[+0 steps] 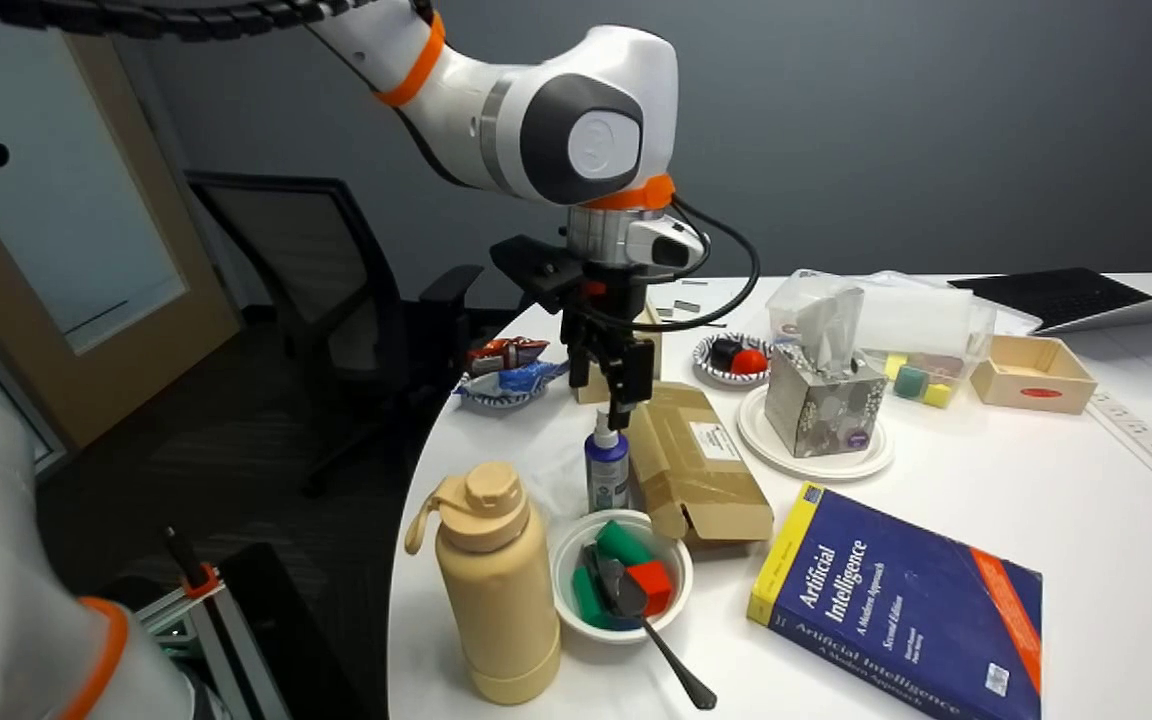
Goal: Put the spray bottle on the left side of the tissue
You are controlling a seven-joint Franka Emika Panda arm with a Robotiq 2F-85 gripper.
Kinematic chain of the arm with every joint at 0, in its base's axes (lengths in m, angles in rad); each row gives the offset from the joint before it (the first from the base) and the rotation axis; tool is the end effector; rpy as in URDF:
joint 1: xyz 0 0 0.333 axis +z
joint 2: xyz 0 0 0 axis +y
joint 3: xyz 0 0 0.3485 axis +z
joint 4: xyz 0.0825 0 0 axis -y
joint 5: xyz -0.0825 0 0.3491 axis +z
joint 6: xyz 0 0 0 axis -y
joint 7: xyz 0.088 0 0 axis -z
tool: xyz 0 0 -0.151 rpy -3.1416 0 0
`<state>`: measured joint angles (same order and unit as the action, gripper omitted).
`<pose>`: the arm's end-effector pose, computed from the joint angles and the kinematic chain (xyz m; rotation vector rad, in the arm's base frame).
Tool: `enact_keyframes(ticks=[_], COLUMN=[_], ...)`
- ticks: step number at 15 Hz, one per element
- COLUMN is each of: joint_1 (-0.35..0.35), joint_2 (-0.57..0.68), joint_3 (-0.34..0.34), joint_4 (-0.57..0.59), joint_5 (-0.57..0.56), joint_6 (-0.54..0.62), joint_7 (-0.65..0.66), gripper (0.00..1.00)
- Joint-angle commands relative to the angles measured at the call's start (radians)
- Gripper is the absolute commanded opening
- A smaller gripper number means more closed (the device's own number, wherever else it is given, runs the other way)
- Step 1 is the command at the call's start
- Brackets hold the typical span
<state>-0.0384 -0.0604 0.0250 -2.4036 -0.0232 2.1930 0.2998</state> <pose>0.4333 -0.0075 0.3389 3.0585 -0.4598 -0.2261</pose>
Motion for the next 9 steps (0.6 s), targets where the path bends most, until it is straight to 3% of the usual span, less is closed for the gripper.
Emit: enact_keyframes(ticks=[1,9], joint_1=[0.007,0.0], joint_2=[0.044,0.097], joint_3=[-0.02,-0.047], joint_4=[0.02,0.04], joint_5=[0.101,0.159], joint_6=[-0.012,0.031], joint_7=[-0.051,-0.065], gripper=[1.0,1.0])
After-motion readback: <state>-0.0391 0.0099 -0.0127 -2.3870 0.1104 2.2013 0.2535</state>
